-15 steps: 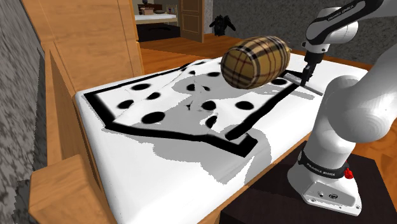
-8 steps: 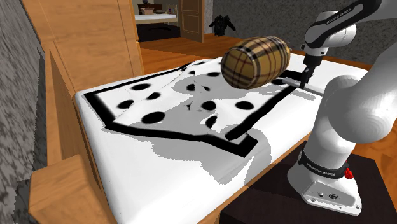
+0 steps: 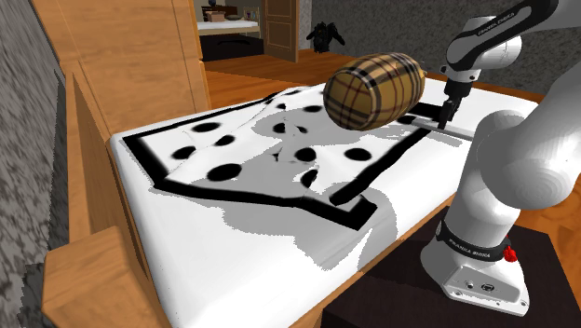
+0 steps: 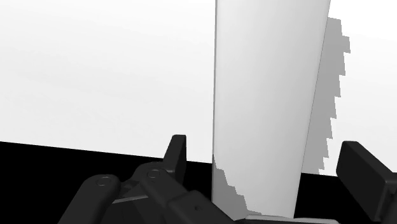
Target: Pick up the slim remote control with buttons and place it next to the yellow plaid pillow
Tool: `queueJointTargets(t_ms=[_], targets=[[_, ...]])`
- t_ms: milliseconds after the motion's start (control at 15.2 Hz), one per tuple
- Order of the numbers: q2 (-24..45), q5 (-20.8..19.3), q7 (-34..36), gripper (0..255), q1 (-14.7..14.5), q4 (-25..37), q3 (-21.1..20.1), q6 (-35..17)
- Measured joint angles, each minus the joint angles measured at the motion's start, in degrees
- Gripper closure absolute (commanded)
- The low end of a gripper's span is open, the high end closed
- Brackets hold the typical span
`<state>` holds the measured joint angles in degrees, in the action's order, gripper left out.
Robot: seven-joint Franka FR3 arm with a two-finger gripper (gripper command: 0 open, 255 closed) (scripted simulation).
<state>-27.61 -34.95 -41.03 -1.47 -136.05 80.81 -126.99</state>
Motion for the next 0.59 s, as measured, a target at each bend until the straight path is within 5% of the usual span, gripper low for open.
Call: queueJointTargets(t_ms=[330,594], targets=[[-2.50,1.18,-0.34,0,5.18,2.82,-7.83,6.83],[-2.98,1.24,-0.22,0,6.00,3.05,-9.08,7.85]])
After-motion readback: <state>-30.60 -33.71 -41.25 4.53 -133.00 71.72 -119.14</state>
